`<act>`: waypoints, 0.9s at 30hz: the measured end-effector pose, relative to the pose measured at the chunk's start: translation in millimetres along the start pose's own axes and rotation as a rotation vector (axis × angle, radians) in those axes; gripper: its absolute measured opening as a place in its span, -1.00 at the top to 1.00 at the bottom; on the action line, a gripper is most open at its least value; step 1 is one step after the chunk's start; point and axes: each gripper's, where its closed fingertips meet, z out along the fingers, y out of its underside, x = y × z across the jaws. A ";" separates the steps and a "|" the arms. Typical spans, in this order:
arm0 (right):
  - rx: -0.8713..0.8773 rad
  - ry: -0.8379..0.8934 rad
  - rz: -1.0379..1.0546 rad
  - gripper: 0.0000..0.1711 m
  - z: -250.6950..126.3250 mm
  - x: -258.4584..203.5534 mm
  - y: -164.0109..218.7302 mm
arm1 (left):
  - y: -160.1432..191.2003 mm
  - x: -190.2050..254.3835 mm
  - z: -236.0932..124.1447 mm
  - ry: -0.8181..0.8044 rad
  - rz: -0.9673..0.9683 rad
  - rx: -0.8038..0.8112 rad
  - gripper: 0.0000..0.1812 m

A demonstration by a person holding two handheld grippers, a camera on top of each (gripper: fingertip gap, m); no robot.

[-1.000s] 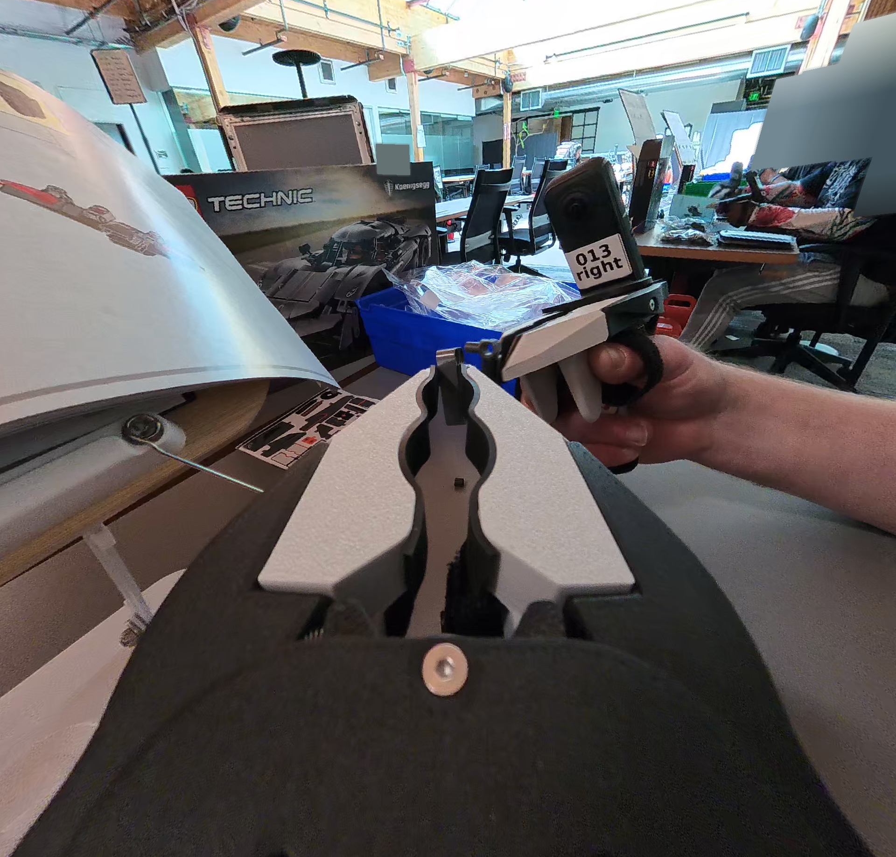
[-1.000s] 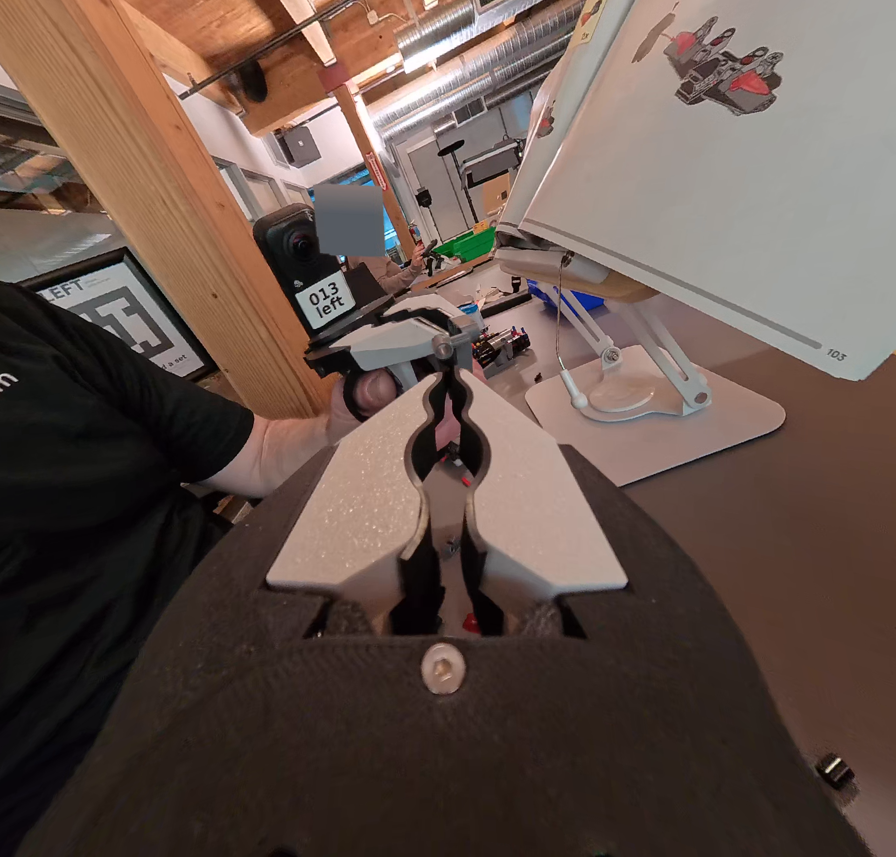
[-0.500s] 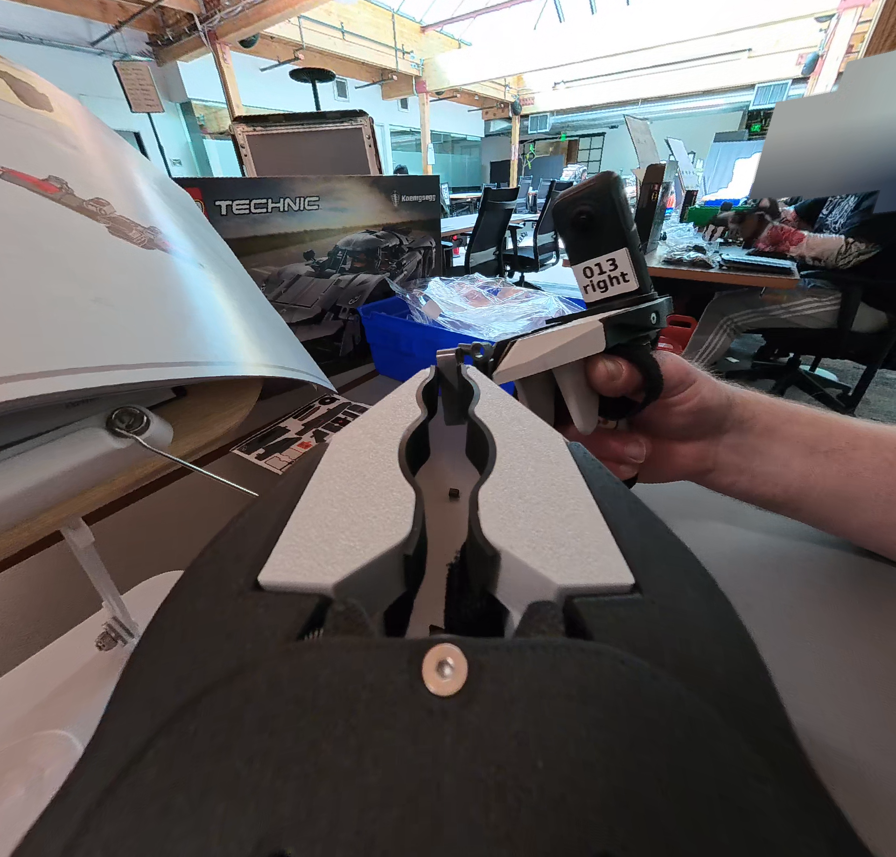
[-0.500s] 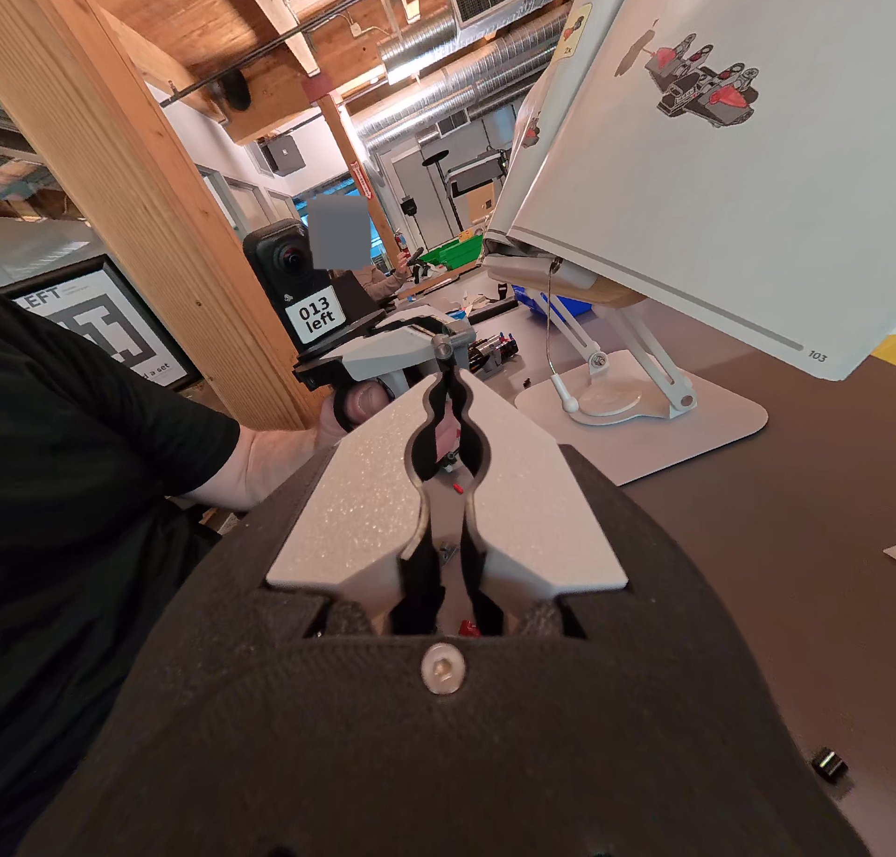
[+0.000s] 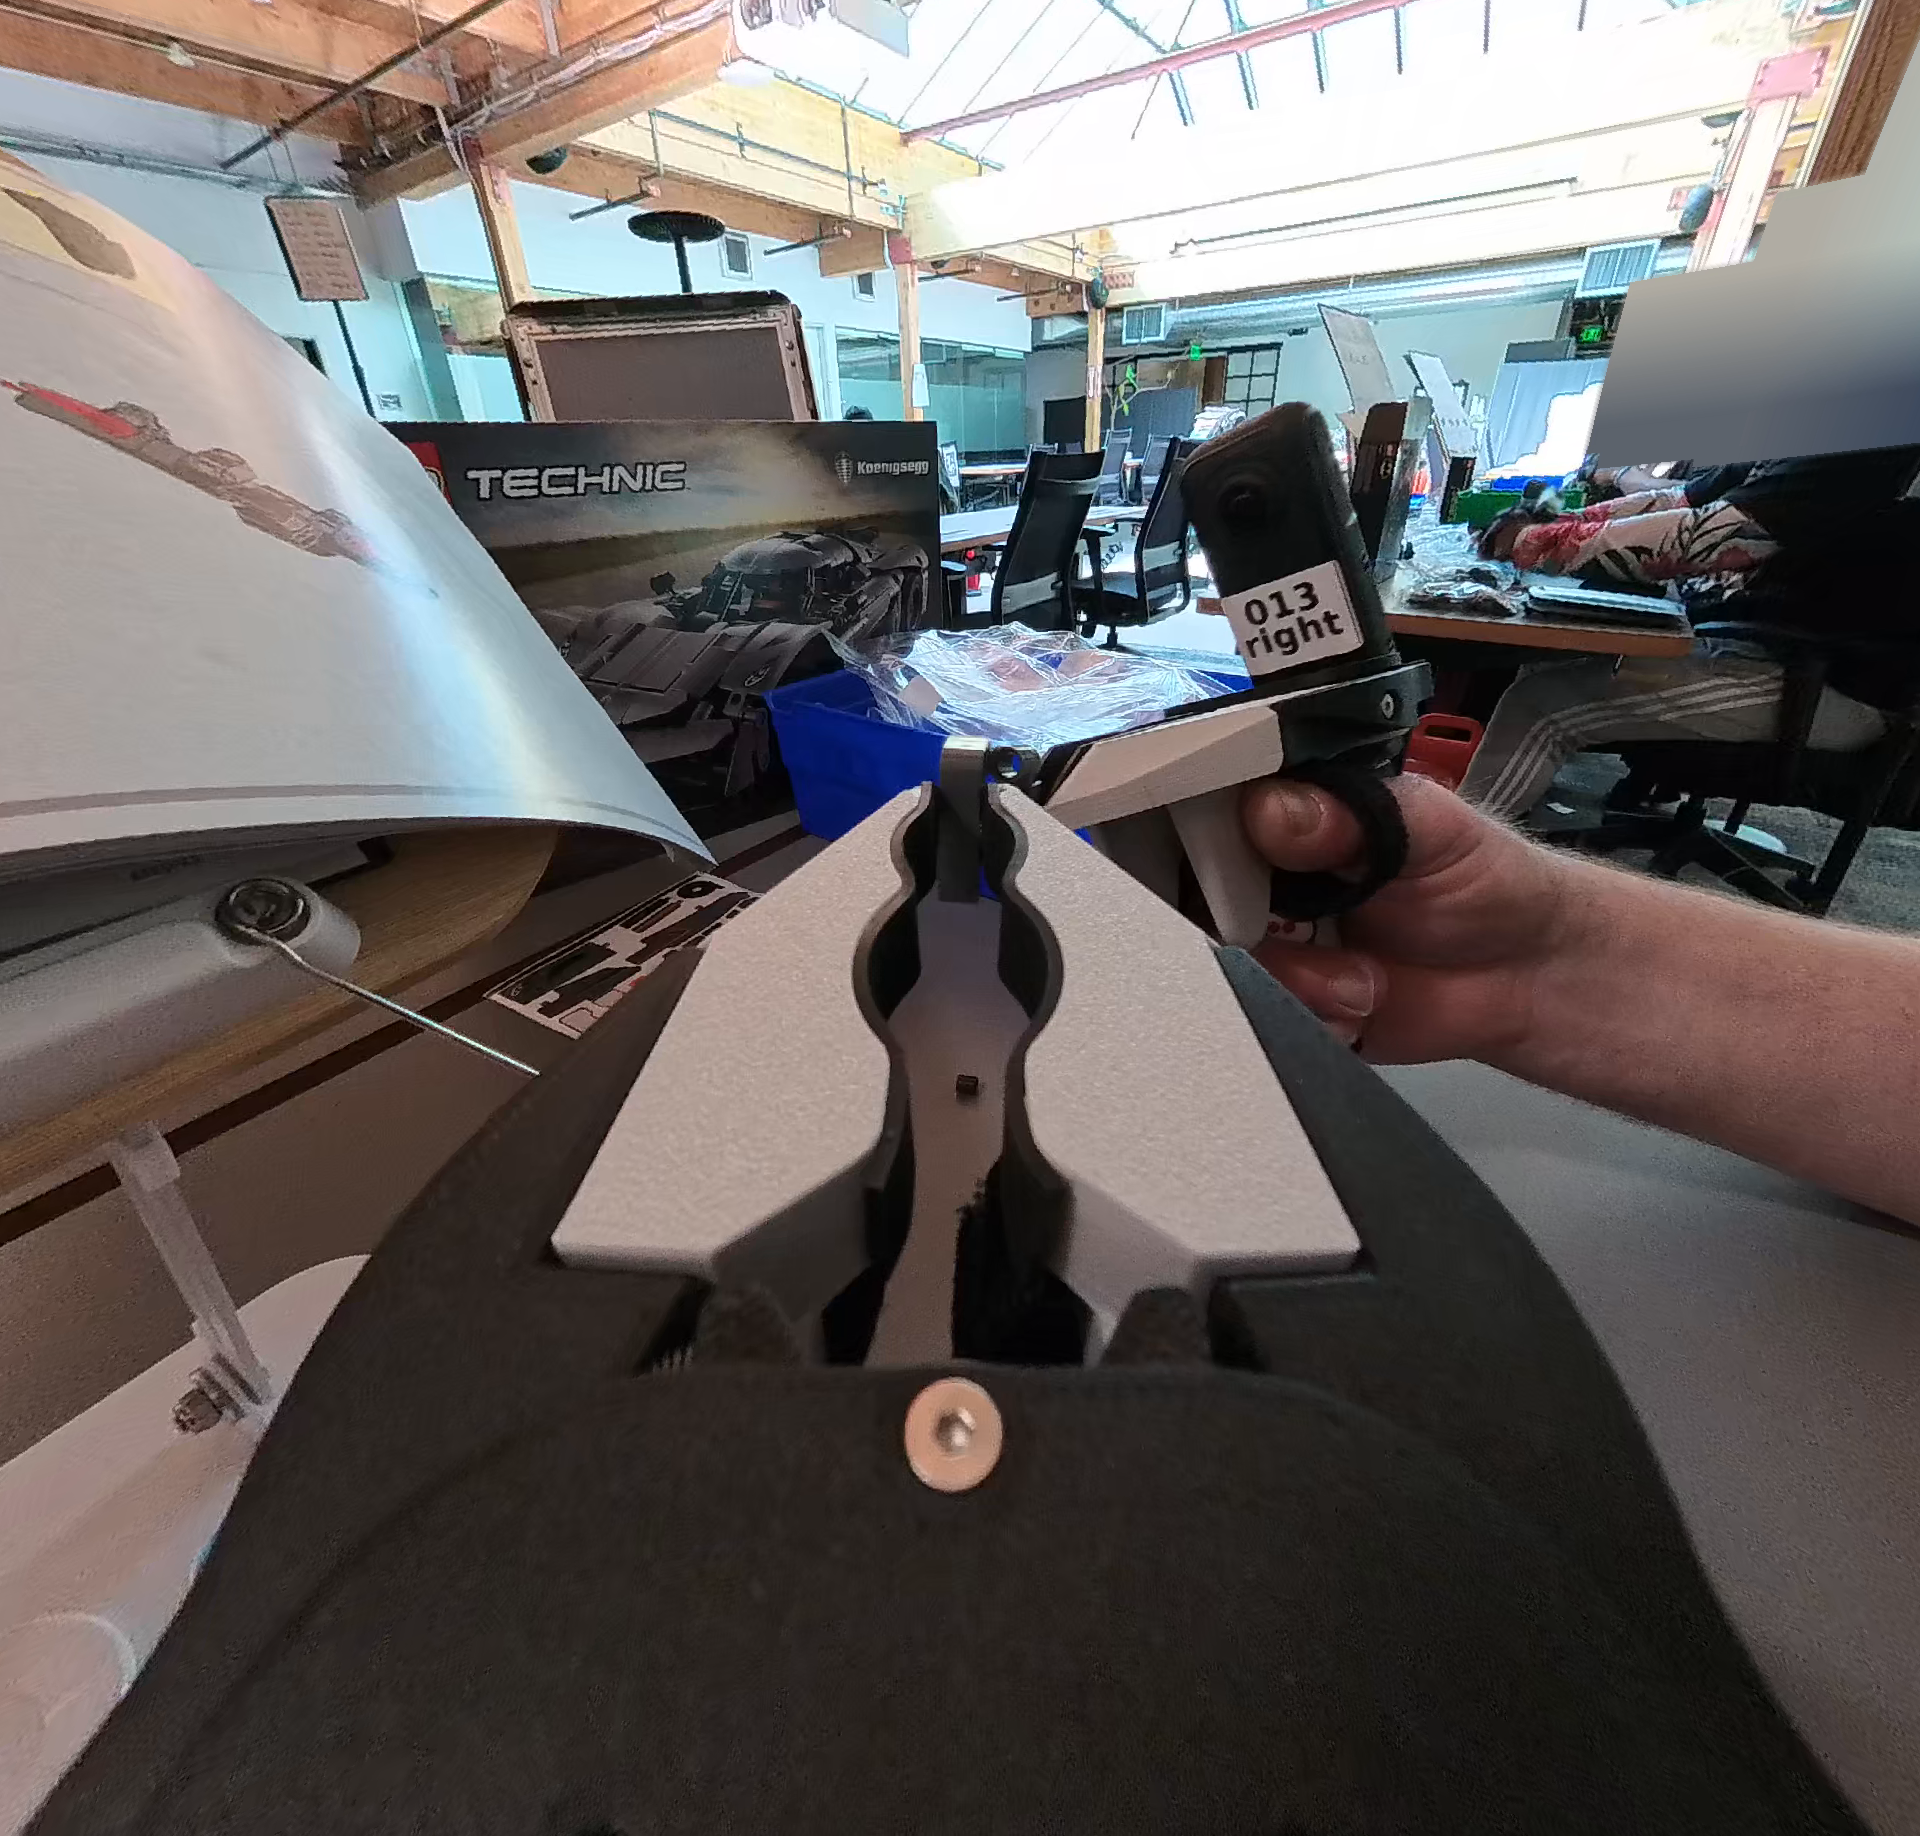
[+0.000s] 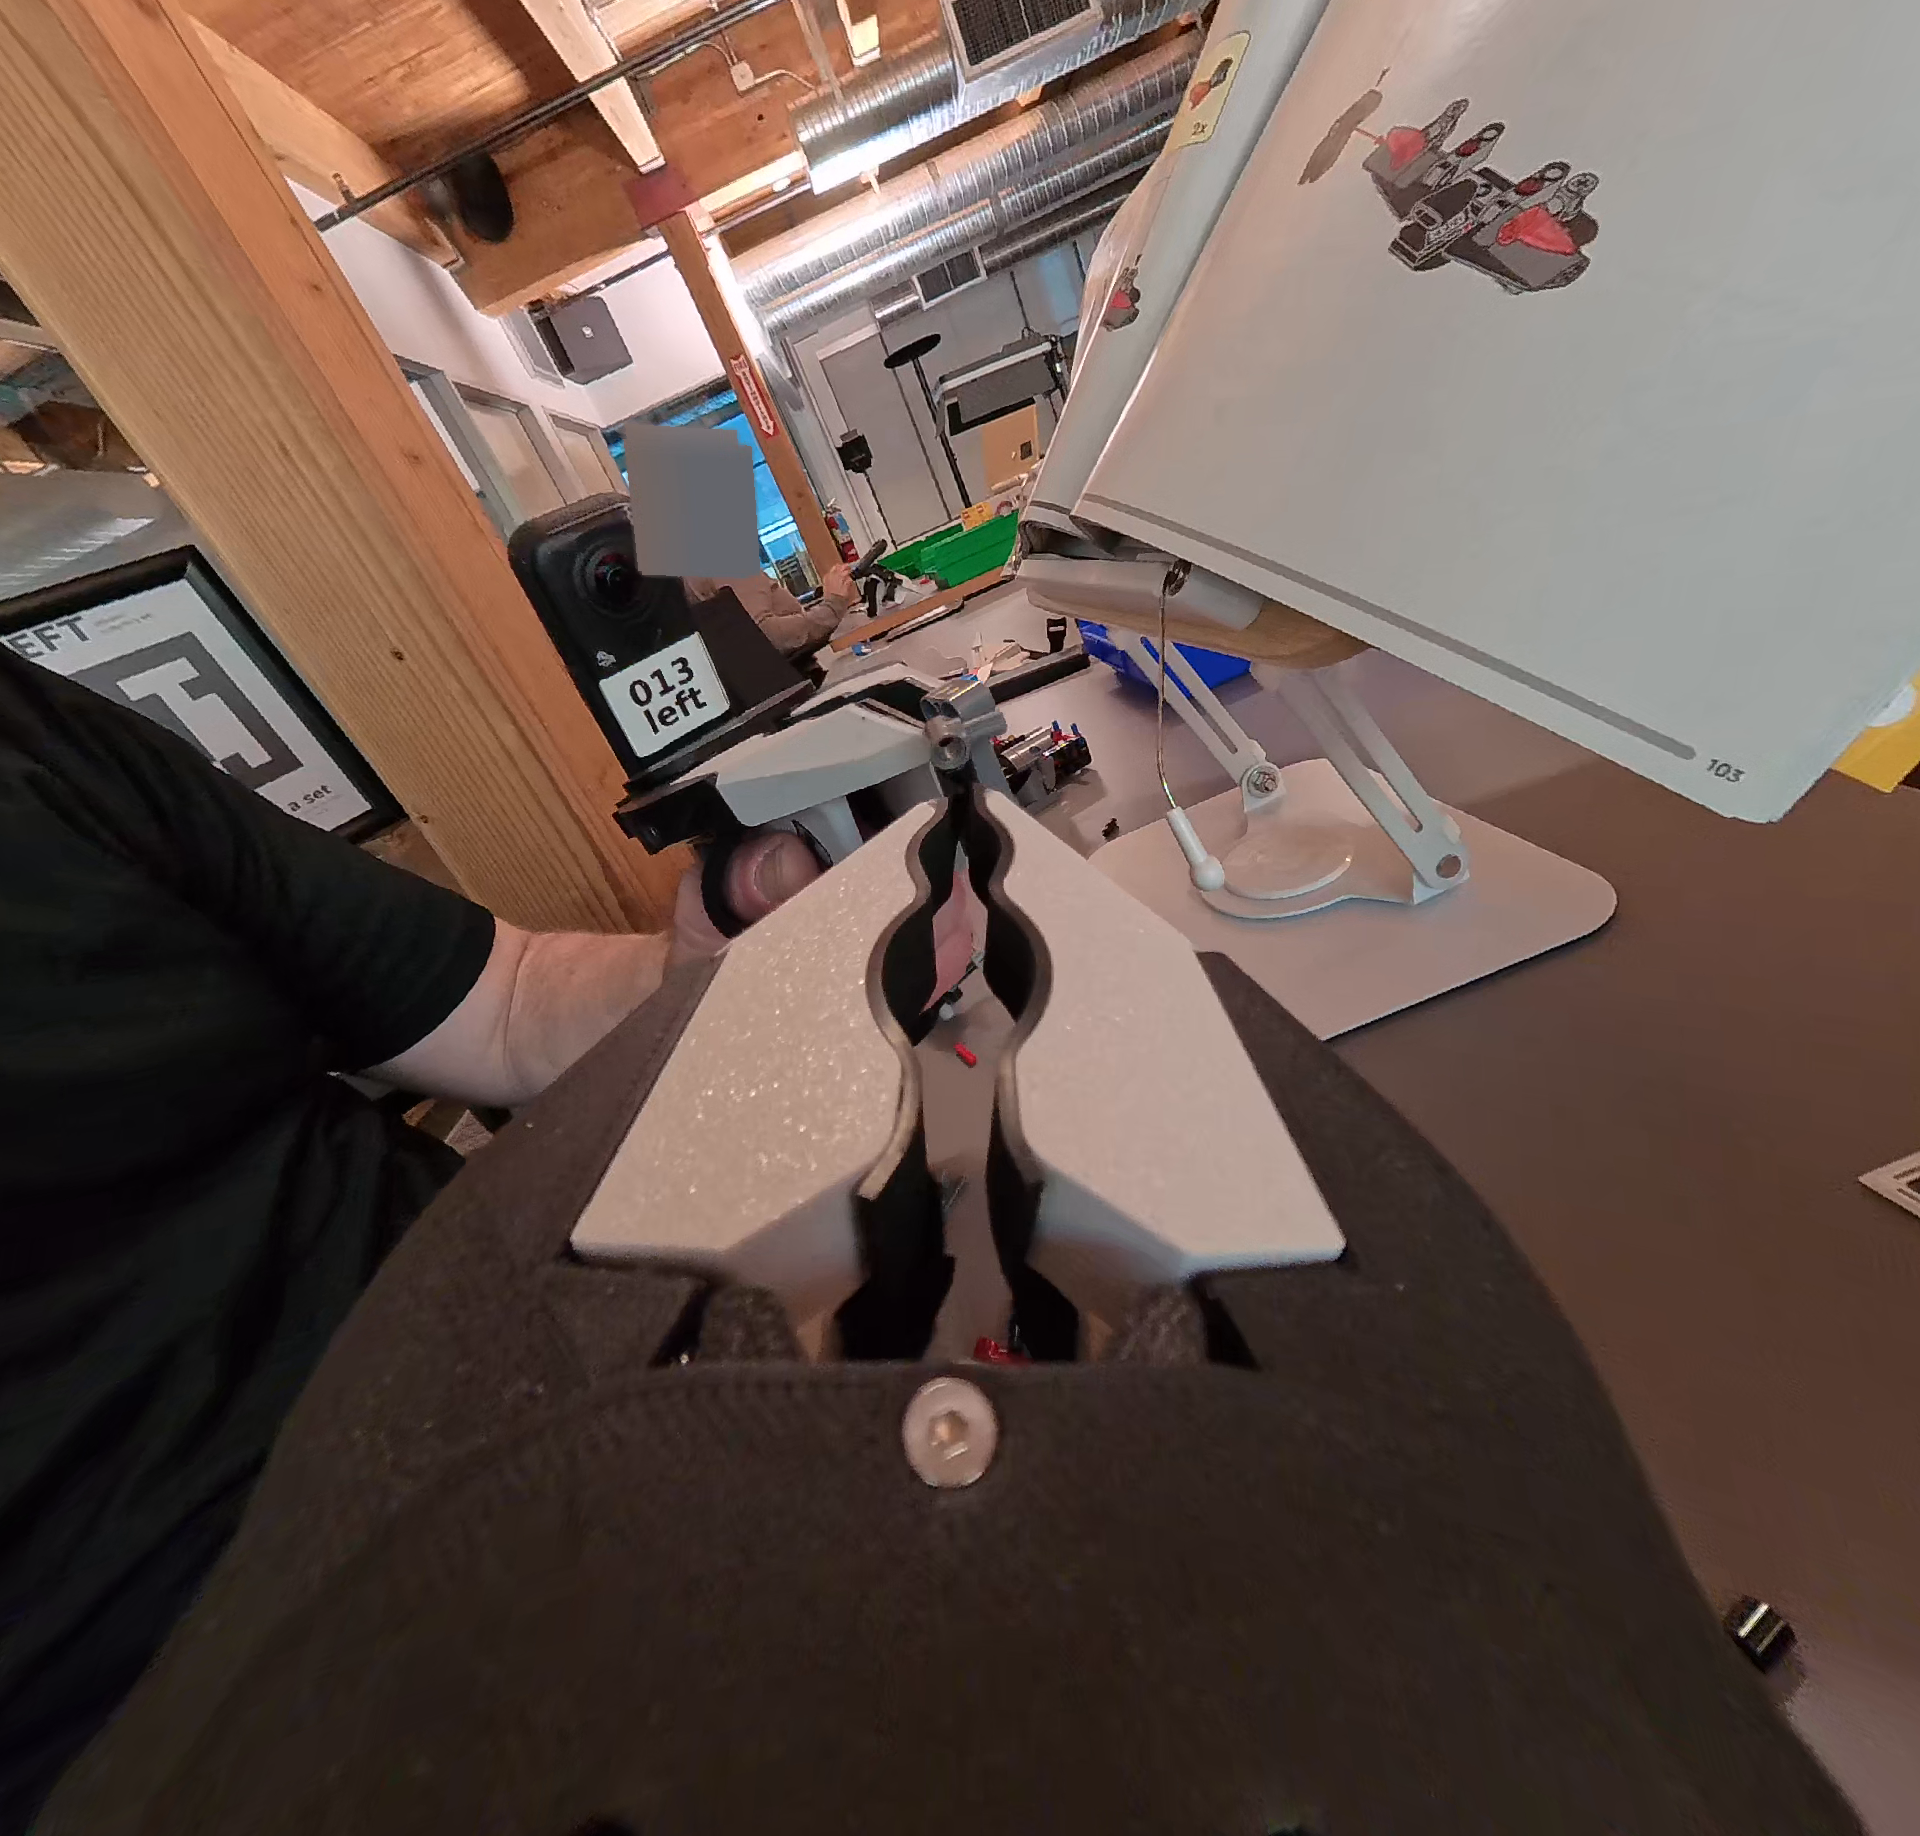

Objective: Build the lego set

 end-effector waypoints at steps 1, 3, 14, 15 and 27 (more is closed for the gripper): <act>0.001 0.003 -0.006 1.00 0.1 -0.1 -0.2 | -0.1 0.0 0.0 -0.002 0.001 0.002 0.93; 0.001 0.012 -0.020 1.00 0.1 0.1 -0.5 | -0.4 -0.1 0.2 -0.007 -0.004 0.003 0.93; 0.009 0.060 -0.063 1.00 1.1 2.0 -1.4 | 0.7 -2.4 0.4 -0.053 -0.032 0.023 0.93; 0.007 0.062 -0.065 1.00 1.2 2.3 -1.0 | 1.1 -2.6 0.4 -0.056 -0.034 0.023 0.93; 0.015 0.092 -0.103 1.00 2.4 2.0 -1.6 | 1.1 -3.7 -0.7 -0.099 -0.036 0.038 0.94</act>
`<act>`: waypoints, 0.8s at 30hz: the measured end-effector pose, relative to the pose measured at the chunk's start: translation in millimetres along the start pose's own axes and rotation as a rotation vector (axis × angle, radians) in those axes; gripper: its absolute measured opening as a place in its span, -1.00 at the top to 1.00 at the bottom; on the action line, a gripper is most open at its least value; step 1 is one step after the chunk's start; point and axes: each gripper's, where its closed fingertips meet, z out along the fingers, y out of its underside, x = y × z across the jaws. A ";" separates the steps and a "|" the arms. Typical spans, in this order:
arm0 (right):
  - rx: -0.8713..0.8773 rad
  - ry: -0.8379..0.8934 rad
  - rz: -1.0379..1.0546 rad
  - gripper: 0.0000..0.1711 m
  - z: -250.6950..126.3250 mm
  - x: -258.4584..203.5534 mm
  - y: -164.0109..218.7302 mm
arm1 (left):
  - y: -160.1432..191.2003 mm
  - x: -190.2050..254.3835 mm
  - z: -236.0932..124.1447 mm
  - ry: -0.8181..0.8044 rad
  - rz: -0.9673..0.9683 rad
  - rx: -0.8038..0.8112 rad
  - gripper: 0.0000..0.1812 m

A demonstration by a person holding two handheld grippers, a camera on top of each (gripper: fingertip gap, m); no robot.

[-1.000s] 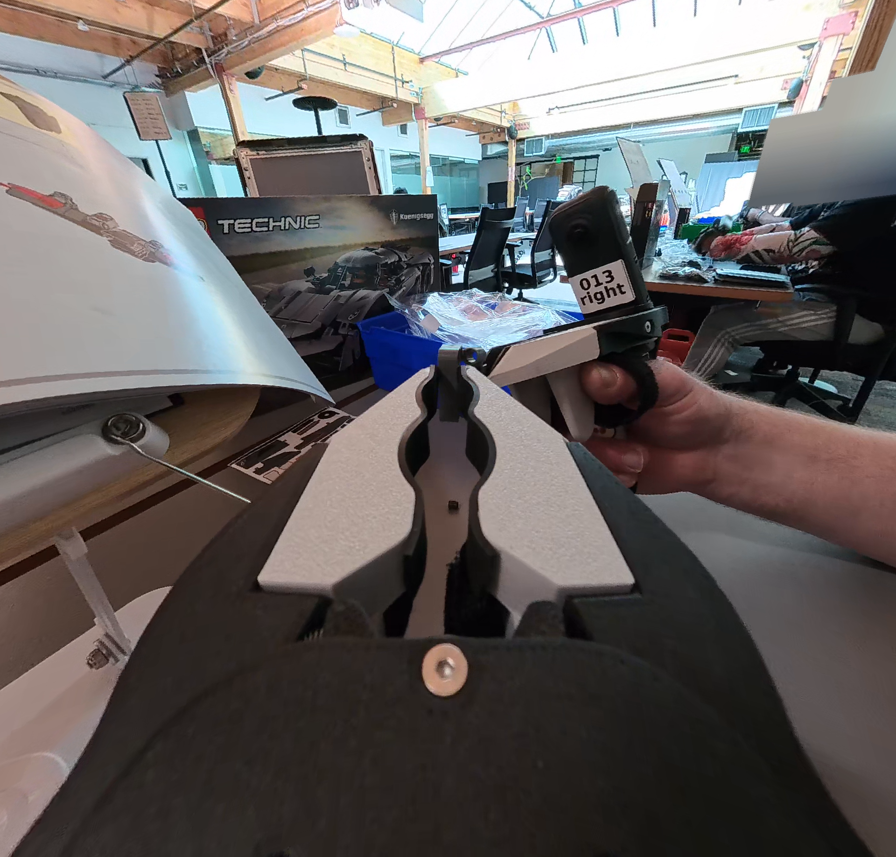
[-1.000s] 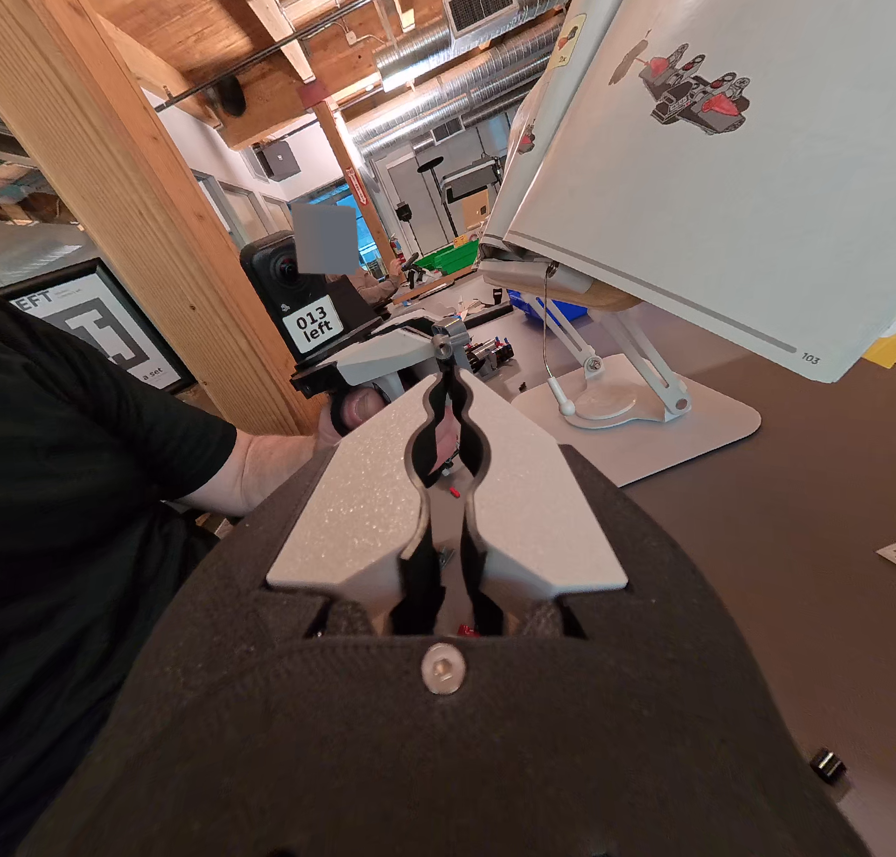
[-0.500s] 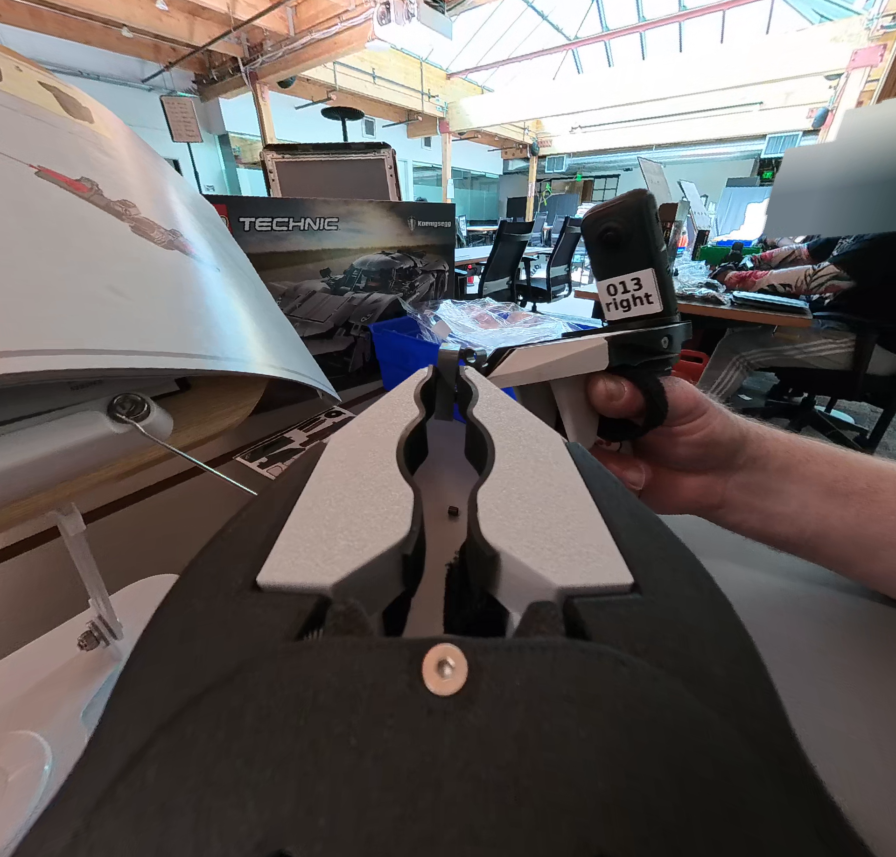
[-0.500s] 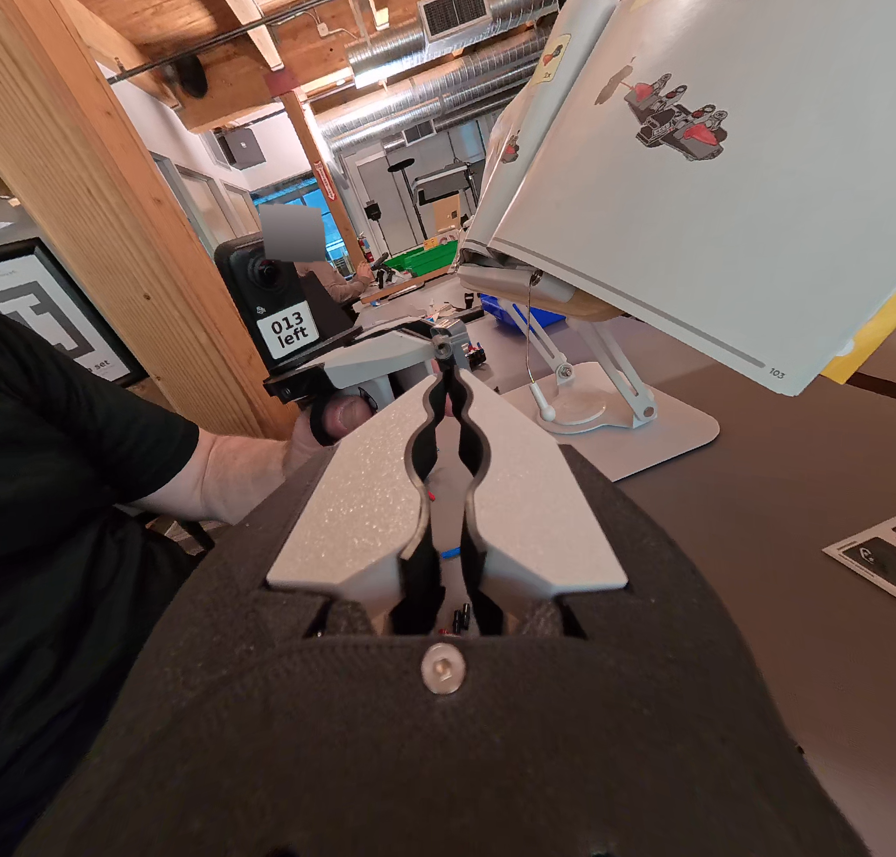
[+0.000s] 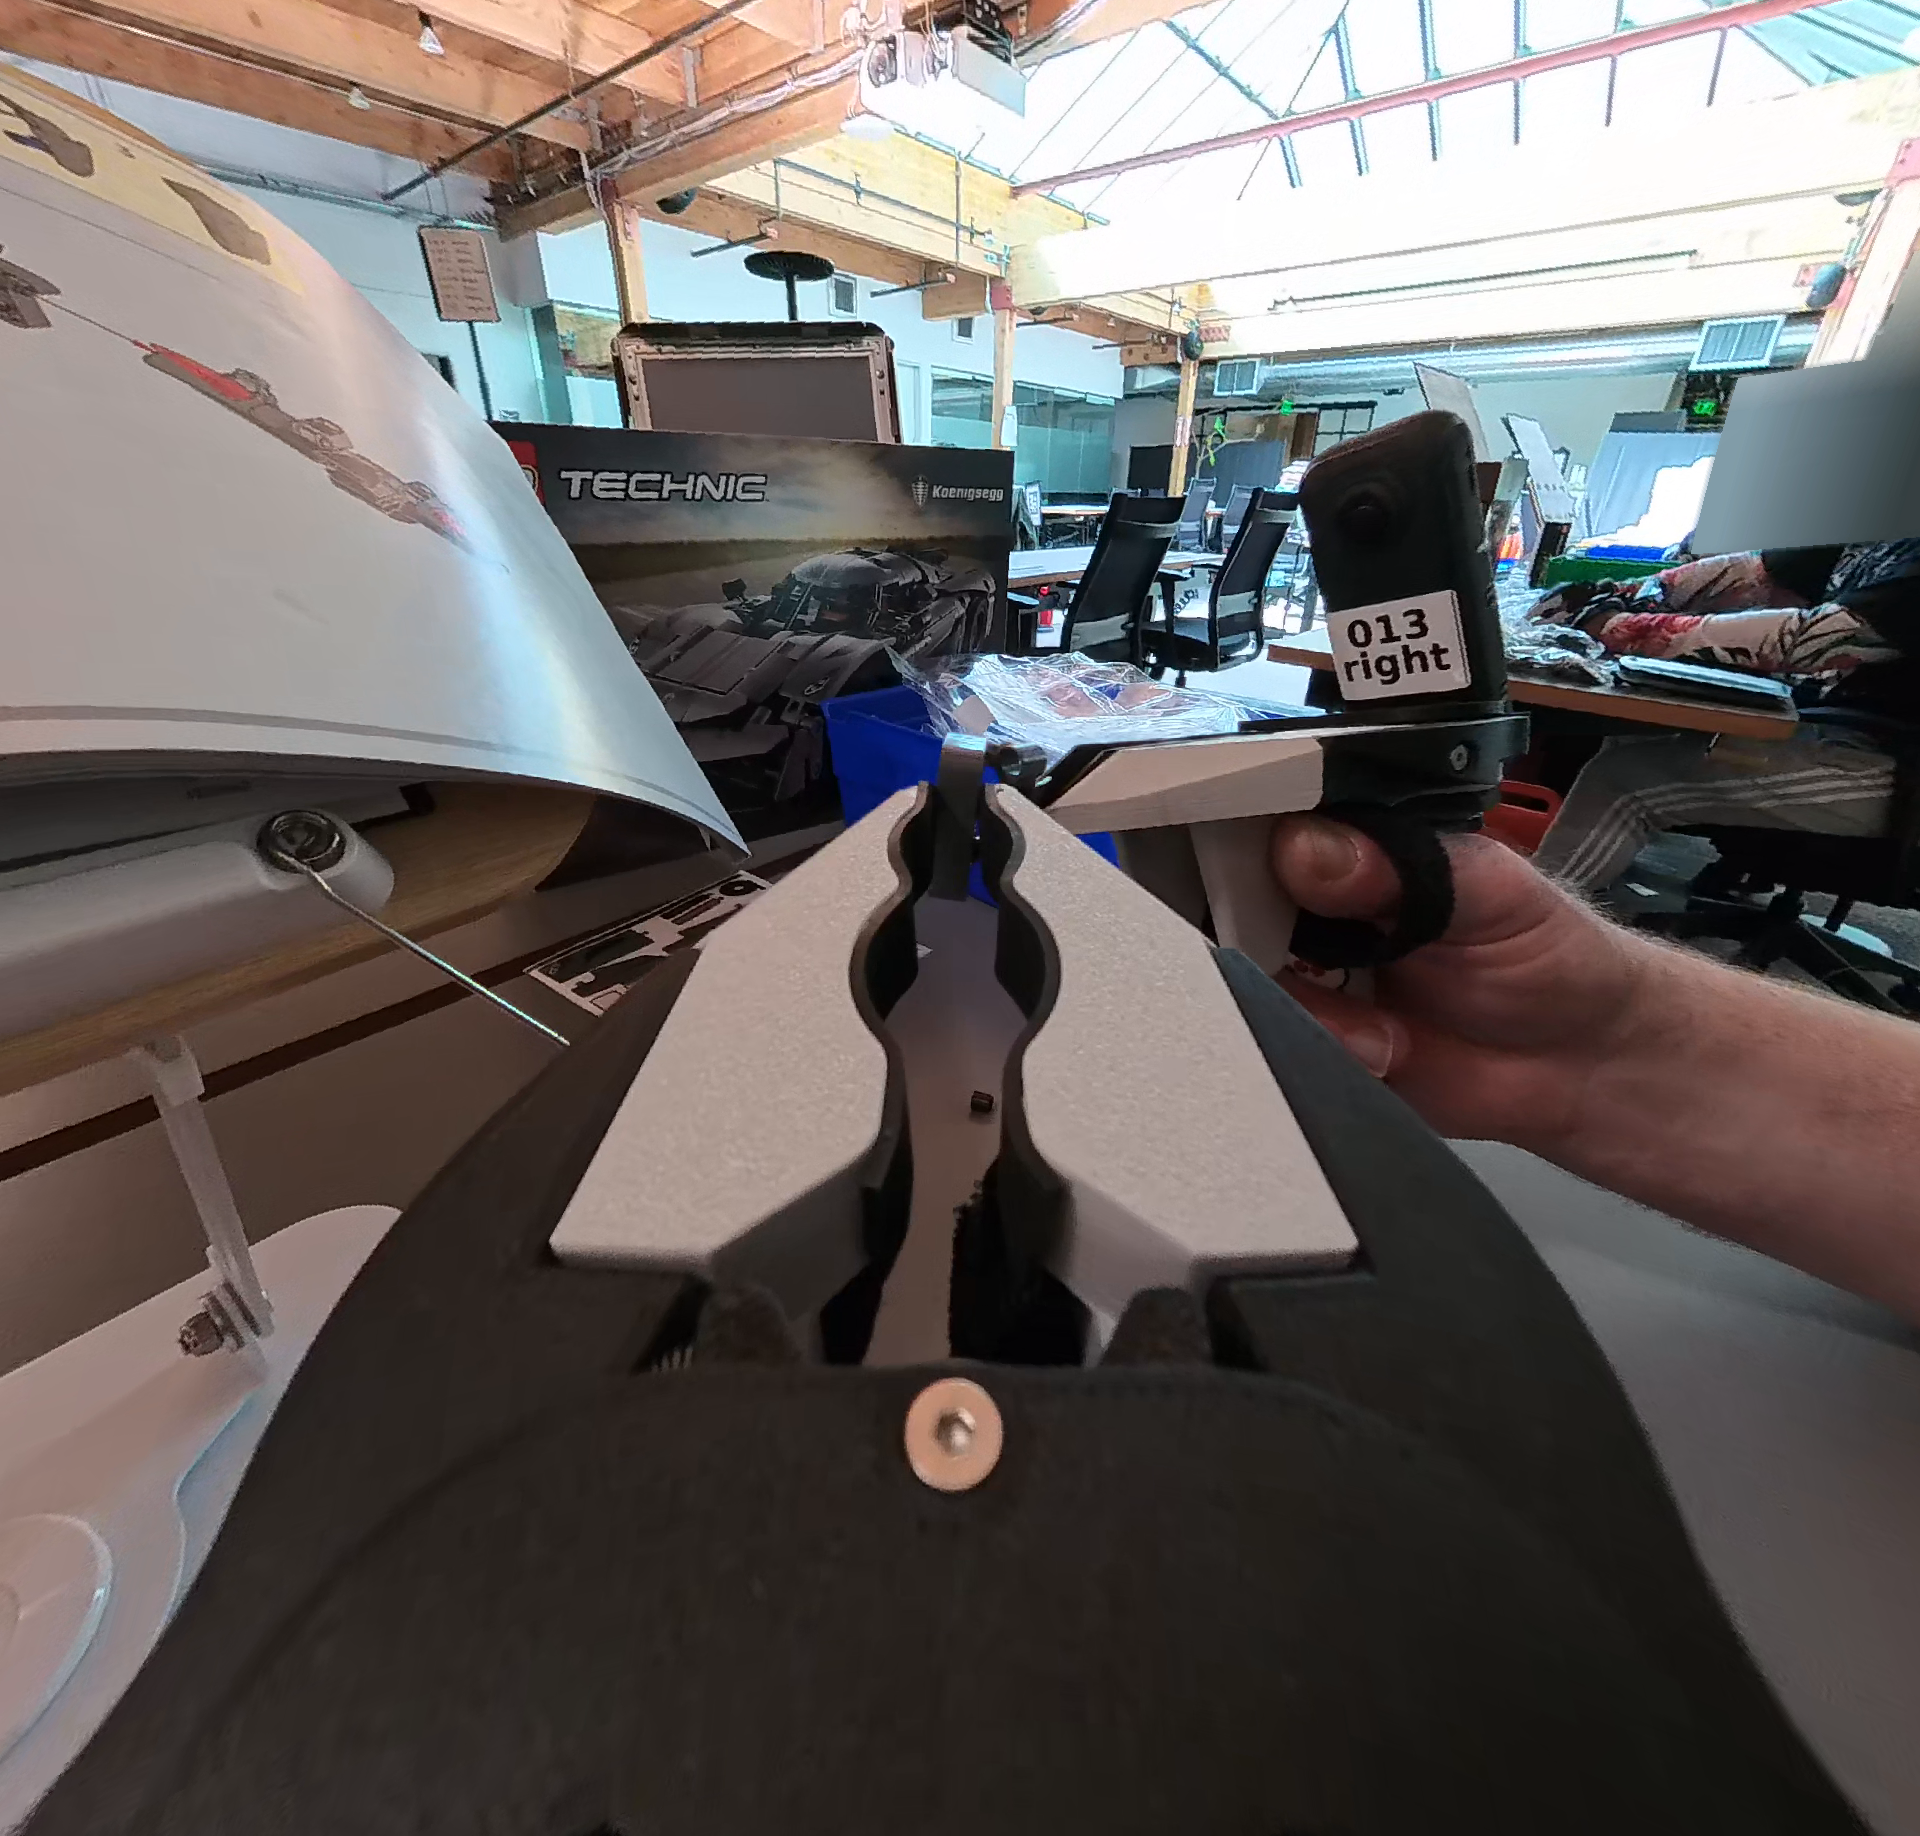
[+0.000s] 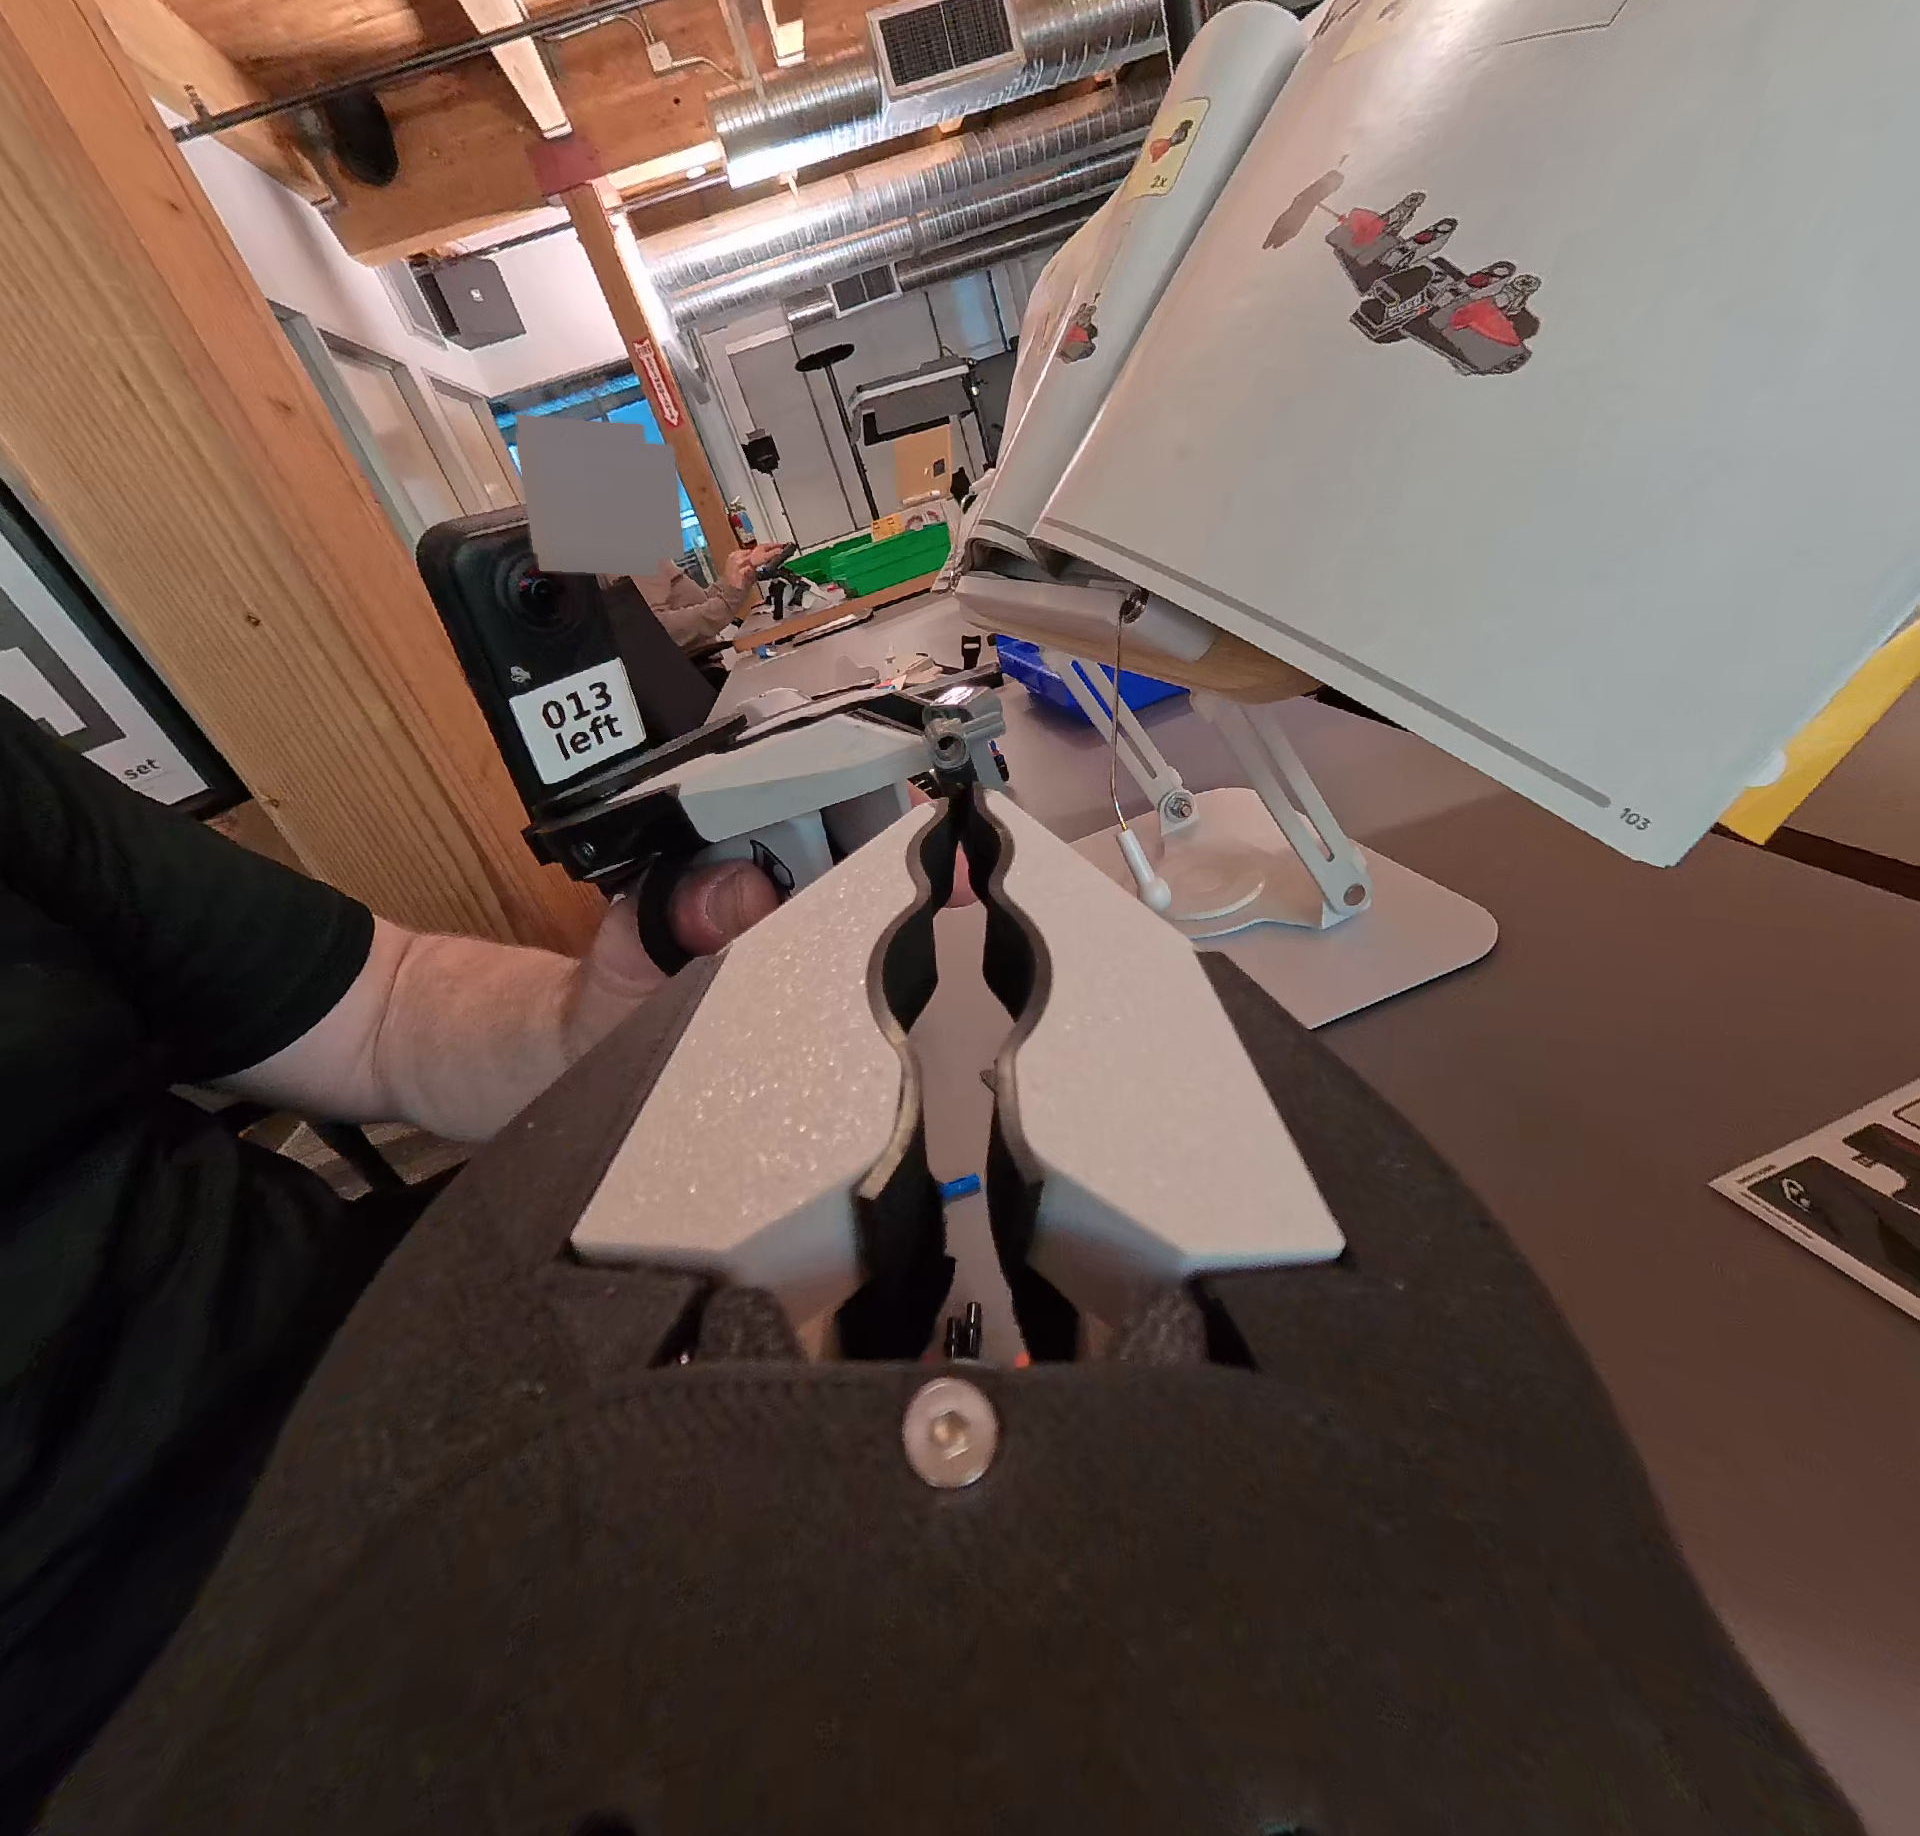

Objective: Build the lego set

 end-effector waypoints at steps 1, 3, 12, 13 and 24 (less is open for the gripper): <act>0.001 0.004 -0.004 1.00 0.0 0.0 -0.2 | 0.0 -0.2 0.0 -0.004 0.001 0.002 0.94; 0.005 0.011 -0.010 1.00 0.2 0.1 -0.6 | -0.2 -0.3 0.1 -0.010 -0.001 0.008 0.94; 0.019 0.059 -0.038 1.00 0.9 1.7 -1.9 | -1.3 1.7 -0.2 0.018 -0.091 0.039 0.91; 0.022 0.061 -0.038 1.00 0.8 2.1 -2.2 | -1.2 2.4 0.0 0.029 -0.113 0.043 0.91; 0.057 0.009 0.001 1.00 -1.2 -1.9 -6.3 | -6.5 5.9 -0.2 0.141 -0.264 0.084 1.00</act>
